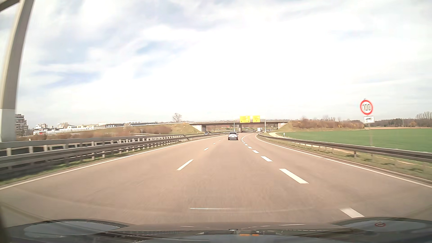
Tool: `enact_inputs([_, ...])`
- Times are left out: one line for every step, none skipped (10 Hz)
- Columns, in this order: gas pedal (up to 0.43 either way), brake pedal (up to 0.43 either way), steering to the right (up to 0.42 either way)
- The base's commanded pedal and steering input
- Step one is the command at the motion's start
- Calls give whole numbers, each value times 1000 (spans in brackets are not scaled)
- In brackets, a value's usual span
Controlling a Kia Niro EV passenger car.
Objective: Follow the waypoints while adhering to traffic rules and regulations
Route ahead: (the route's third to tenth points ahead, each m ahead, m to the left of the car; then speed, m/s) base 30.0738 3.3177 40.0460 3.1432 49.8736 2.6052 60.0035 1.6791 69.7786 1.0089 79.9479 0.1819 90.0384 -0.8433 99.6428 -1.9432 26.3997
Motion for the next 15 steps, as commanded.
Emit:
enact_inputs([110, 0, 9])
enact_inputs([130, 0, 9])
enact_inputs([138, 0, 9])
enact_inputs([138, 0, 9])
enact_inputs([138, 0, 9])
enact_inputs([138, 0, 9])
enact_inputs([138, 0, 9])
enact_inputs([138, 0, 9])
enact_inputs([138, 0, 9])
enact_inputs([150, 0, 9])
enact_inputs([157, 0, 9])
enact_inputs([157, 0, 9])
enact_inputs([157, 0, 9])
enact_inputs([157, 0, 9])
enact_inputs([169, 0, 9])
